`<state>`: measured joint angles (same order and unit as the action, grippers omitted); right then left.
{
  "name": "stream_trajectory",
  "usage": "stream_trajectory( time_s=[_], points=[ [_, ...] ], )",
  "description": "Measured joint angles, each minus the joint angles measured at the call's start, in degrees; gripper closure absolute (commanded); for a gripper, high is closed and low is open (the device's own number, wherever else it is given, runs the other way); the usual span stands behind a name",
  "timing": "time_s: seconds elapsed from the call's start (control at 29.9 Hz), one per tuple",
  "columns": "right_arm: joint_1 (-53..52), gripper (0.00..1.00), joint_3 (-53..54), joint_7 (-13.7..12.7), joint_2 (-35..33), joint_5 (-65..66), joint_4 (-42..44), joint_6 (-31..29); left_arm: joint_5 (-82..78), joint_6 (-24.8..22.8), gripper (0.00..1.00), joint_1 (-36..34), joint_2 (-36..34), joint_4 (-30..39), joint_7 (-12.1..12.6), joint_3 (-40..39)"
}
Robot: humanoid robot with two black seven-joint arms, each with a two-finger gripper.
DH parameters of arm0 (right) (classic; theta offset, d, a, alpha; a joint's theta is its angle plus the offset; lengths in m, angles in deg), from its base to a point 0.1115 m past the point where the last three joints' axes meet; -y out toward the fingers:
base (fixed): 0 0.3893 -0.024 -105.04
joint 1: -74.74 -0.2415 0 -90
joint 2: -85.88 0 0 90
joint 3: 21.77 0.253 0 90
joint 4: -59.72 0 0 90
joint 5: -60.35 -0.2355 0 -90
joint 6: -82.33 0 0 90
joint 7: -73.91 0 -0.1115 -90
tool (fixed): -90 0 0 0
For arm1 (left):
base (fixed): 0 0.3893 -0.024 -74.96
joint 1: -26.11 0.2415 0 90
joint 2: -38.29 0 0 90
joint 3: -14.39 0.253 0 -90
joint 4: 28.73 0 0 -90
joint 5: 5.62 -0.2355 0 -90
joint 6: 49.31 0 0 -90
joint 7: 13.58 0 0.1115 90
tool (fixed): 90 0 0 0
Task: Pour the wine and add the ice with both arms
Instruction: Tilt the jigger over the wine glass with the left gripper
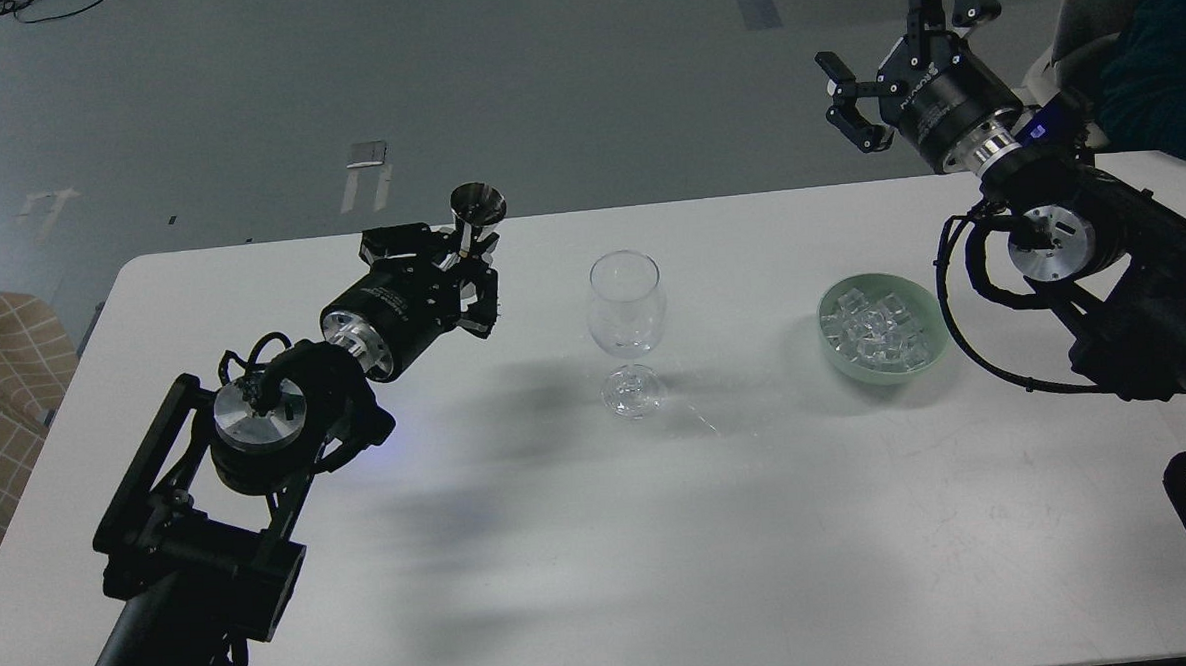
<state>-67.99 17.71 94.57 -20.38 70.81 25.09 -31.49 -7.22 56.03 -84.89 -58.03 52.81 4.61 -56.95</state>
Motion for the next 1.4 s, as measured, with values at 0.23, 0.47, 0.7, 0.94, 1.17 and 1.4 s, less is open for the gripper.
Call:
stream_trajectory(
  time_s=[0.23,0.47,0.7,0.94,1.17,1.4],
  points=[
    [0.0,0.0,0.0,0.0,0.0,0.0,0.0,0.0,-2.64,4.13,1.0,-2.21,0.45,1.2,0.55,2.08],
    [0.45,0.0,0.05,0.0,0.08,0.05,-0.03,0.0,-4.47,5.95,1.0,-2.49,0.94,4.04,1.06,3.16],
    [0.61,0.0,0.08,0.0,0.22,0.09,-0.03,0.0,-6.95,6.18,1.0,-2.13,1.13,5.76,1.17,3.9],
    [0.61,0.0,0.08,0.0,0.35,0.09,0.0,0.0,-11.75,5.86,1.0,-2.14,0.86,6.49,1.1,6.79],
    [0.61,0.0,0.01,0.0,0.38,0.09,0.0,0.0,-13.87,6.07,1.0,-2.29,1.22,7.34,1.19,8.02],
    [0.62,0.0,-0.06,0.0,0.45,0.09,-0.01,0.0,-18.73,6.3,1.0,-2.33,1.47,7.72,1.27,10.02]
  ],
)
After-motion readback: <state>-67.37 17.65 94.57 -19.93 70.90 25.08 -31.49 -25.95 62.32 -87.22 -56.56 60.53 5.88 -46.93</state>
